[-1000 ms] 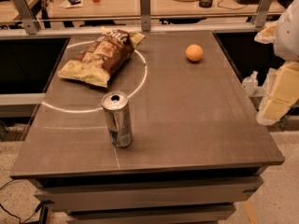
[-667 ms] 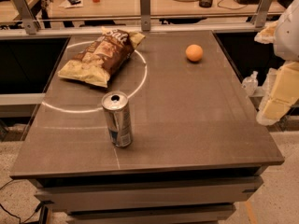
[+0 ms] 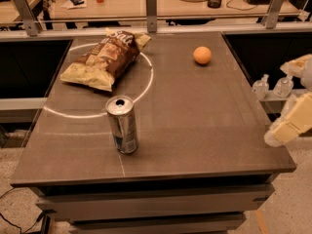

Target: Move brown chip bag near orange

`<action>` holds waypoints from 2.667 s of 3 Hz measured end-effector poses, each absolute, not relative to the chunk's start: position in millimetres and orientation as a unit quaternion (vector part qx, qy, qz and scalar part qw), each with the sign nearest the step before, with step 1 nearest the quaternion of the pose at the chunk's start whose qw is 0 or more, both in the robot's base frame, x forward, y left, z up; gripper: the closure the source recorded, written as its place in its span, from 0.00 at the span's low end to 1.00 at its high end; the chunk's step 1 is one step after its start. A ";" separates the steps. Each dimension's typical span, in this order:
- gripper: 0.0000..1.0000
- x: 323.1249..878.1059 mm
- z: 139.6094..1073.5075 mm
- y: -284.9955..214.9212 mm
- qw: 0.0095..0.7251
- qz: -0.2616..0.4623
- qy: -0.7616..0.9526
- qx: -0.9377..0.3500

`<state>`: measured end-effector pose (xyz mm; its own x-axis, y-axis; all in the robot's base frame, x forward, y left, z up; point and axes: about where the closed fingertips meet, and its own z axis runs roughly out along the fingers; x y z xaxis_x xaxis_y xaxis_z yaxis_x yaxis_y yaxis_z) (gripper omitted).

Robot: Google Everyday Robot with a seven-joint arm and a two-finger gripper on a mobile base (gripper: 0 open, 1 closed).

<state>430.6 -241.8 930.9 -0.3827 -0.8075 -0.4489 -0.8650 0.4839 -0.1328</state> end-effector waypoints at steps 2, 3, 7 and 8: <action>0.00 428.7 856.9 -230.9 0.389 0.168 0.797 -0.430; 0.00 424.9 867.3 -220.0 0.483 0.203 0.762 -0.381; 0.00 396.3 928.3 -267.6 0.573 0.249 0.770 -0.126; 0.00 397.7 930.1 -261.1 0.579 0.249 0.765 -0.136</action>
Offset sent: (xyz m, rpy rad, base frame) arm -0.0425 -0.0203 0.0217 1.1987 -0.4591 -0.3049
